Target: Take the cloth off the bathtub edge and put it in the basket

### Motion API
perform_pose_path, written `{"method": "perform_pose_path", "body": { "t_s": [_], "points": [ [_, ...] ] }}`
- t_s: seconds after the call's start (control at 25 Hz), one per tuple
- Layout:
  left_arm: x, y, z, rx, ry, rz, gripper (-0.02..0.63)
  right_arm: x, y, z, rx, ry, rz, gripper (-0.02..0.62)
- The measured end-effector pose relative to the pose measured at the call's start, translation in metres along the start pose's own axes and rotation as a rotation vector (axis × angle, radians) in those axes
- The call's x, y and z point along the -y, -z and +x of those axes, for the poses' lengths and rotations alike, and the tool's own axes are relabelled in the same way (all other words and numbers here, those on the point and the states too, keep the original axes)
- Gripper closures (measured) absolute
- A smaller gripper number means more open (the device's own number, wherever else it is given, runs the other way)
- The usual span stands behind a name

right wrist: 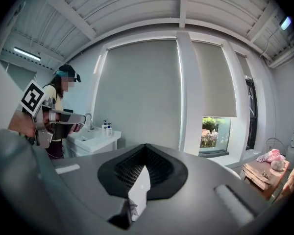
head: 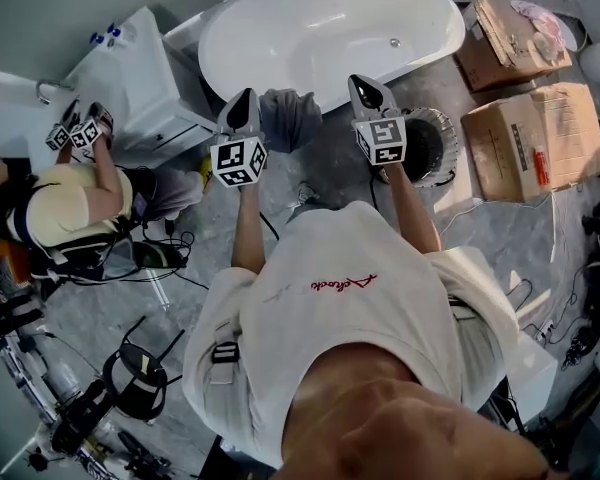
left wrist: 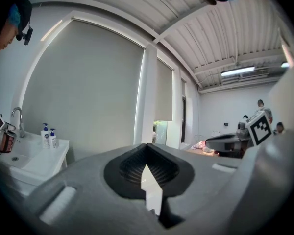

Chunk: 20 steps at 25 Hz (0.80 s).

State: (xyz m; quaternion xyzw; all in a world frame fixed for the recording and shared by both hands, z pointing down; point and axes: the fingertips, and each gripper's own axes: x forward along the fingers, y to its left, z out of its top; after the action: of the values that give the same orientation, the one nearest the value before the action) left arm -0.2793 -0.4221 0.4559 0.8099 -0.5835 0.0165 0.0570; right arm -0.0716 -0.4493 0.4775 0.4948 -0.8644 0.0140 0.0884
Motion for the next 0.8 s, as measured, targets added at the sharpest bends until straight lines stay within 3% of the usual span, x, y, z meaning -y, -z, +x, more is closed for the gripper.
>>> {"method": "perform_pose_path", "body": {
  "t_s": [0.4,0.8],
  "points": [
    [-0.049,0.018,0.02,-0.044,0.038,-0.026,0.606,-0.021,0.001,0.045,-0.039,0.033,0.007,0.589],
    [-0.073,0.052,0.04,-0.113,0.014,-0.053,0.606,-0.026,0.025,0.079,-0.095,-0.003,0.03,0.589]
  ]
}}
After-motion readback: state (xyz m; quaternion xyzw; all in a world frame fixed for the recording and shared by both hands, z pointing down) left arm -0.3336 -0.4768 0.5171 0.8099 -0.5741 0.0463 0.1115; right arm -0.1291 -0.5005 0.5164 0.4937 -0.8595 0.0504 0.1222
